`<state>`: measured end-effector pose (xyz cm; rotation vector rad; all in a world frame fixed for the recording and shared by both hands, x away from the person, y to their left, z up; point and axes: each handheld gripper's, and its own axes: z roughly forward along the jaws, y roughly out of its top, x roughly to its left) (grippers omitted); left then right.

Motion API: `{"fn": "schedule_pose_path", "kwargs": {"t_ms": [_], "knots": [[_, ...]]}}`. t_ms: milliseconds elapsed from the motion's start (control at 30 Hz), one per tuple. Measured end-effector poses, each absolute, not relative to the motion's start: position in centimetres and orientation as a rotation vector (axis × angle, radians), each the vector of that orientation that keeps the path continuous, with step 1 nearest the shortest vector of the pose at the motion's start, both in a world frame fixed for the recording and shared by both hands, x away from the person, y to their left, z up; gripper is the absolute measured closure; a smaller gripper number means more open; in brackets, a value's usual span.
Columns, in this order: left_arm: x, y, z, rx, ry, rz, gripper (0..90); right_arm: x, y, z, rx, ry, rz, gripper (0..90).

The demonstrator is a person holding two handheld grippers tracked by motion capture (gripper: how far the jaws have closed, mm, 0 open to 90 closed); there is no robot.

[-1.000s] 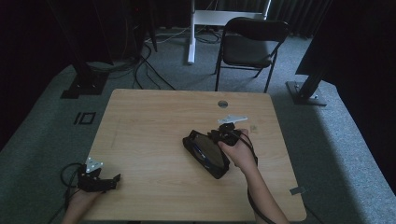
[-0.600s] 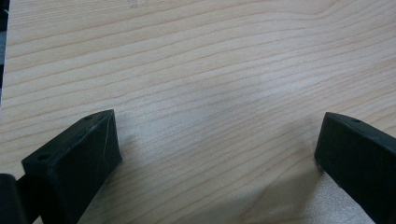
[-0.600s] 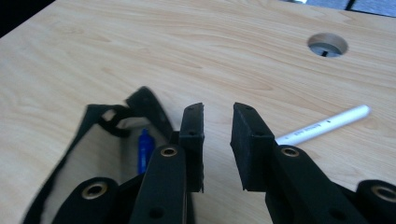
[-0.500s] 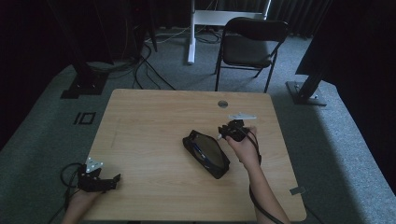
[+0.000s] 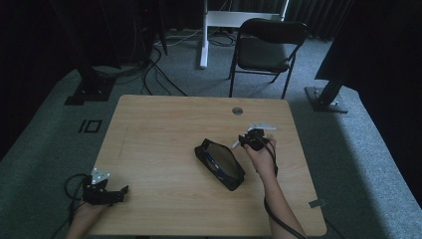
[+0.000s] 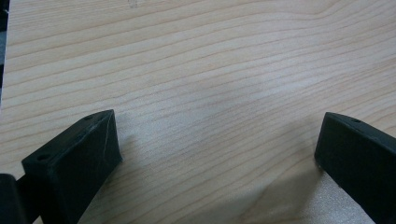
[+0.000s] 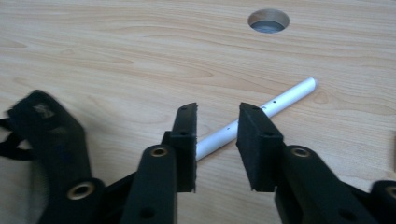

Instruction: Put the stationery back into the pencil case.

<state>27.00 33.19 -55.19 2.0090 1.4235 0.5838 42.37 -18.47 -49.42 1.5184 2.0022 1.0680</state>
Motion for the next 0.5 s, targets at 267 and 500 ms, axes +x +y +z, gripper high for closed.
{"fn": "schedule_pose_path", "kwargs": {"t_ms": [267,500], "knots": [[27.0,33.2,-55.2,2.009,1.423,0.584,0.1,43.3,-18.7,-50.9,1.575,1.957,1.045,60.7],[27.0,33.2,-55.2,2.009,1.423,0.584,0.1,43.8,-18.9,-51.9,1.646,1.916,1.025,53.3]]}}
